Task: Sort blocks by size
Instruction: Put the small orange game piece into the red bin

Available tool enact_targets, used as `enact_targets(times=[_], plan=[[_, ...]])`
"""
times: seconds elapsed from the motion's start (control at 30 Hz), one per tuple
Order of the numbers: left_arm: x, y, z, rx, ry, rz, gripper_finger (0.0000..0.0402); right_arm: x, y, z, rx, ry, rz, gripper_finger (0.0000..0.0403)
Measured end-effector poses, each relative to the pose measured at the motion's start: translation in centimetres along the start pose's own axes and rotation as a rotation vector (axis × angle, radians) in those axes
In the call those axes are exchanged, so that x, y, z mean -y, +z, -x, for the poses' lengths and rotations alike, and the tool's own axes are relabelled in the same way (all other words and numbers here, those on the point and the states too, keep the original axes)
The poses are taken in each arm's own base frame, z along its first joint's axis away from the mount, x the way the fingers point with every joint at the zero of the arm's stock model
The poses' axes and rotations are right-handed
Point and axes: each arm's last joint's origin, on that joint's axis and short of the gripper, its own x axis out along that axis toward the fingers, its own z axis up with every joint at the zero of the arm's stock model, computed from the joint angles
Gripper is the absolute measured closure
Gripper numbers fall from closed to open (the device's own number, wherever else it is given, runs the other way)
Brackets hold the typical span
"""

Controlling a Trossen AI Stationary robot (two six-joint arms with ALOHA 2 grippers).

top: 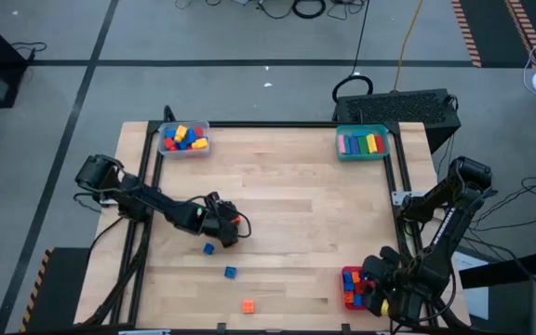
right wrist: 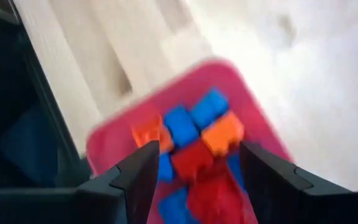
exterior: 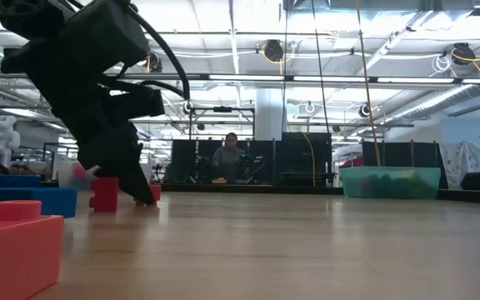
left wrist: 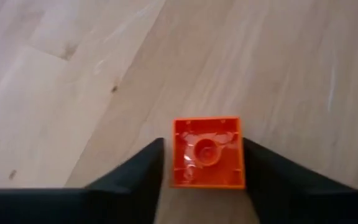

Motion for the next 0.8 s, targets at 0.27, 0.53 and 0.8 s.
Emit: enact_targets(times=[0.27,0.53,0.8], plan=[[0.4,0.7,0.2,0.005,-0.089,-0.055,0.0259,-0.9,1.3,-1.9,0.381,-0.048,0.194,0.0198],[2.9,4.9,2.0,0.206,-0.547,-0.094,0.0259,-4.3,5.4,-8.5,0.575,-0.201,0.685,0.0198],[3.9,7.4,3.4,0.290,-0.771,-0.096,0.0259,-5.9,11.5,-12.0,0.734,-0.265,0.878,0.0198]])
